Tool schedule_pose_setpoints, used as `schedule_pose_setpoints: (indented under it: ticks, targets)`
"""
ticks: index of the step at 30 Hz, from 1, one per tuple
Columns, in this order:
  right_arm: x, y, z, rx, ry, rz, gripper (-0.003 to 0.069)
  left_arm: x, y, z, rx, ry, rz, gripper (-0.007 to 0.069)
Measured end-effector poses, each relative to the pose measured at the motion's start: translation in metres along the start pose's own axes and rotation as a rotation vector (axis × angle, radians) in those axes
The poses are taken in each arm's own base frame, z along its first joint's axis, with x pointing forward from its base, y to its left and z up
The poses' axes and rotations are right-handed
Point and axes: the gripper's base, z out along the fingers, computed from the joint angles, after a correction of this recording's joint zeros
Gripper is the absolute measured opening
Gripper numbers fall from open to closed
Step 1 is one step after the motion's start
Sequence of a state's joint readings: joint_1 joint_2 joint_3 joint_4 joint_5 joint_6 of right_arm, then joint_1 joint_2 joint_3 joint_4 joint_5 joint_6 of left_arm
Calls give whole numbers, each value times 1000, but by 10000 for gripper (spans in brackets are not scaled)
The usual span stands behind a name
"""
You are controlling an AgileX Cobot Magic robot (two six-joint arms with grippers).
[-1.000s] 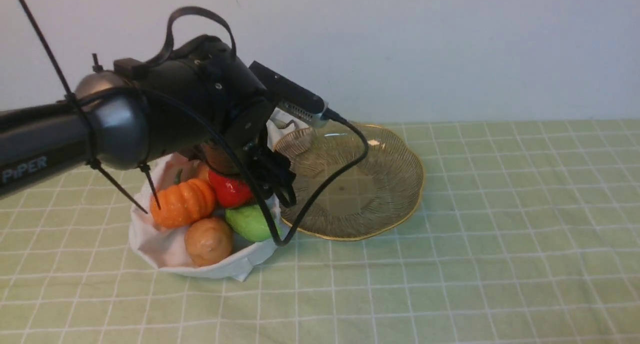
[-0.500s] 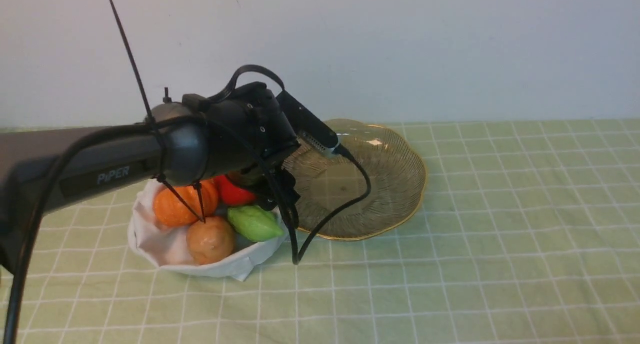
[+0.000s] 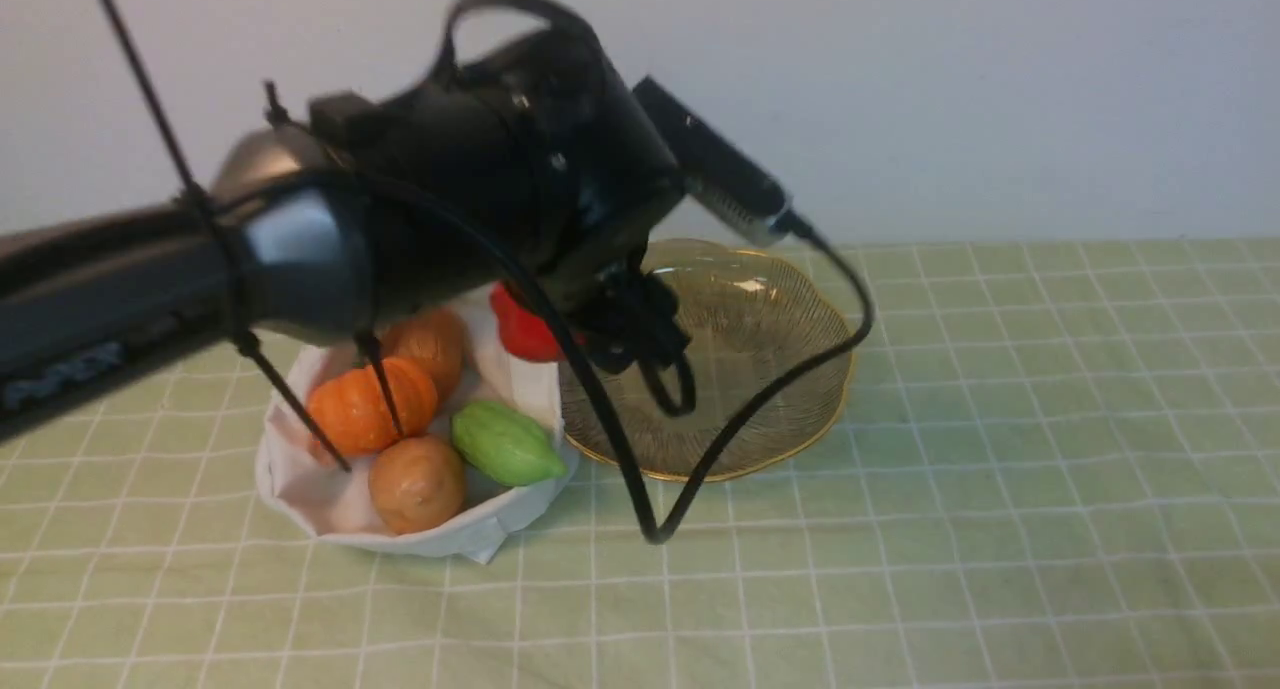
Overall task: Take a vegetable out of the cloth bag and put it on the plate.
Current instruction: Use your left arm to place the bell peppers in the empty plate on the right
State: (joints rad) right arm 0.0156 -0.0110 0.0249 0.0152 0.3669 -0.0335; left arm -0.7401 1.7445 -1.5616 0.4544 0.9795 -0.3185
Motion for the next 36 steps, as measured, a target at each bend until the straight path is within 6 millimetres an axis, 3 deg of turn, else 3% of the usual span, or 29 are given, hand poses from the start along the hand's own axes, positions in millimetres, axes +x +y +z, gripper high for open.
schedule_pose_setpoints:
  ticks: [5,9,10,11,16,17,24,31,36]
  targets:
    - [0,0,0,0,0,0,-15,-12,-17,0,179,-96,-78,584]
    - [0,0,0,0,0,0,-15,-24,-39,37,252,-195,-88,584]
    - [0,0,0,0,0,0,-15,-23,-41,42,252,-193,-85,584]
    - [0,0,0,0,0,0,-15,-24,-50,64,259,-214,-83,584]
    - [0,0,0,0,0,0,-15,-24,-64,99,278,-249,-137,584]
    - [0,0,0,0,0,0,-15,-22,-67,115,283,-250,-183,584]
    - [0,0,0,0,0,0,-15,-14,-51,160,287,-217,-467,584]
    - [0,0,0,0,0,0,-15,-11,-41,168,275,-198,-546,638]
    - [0,0,0,0,0,0,-15,-16,-37,157,277,-219,-551,658]
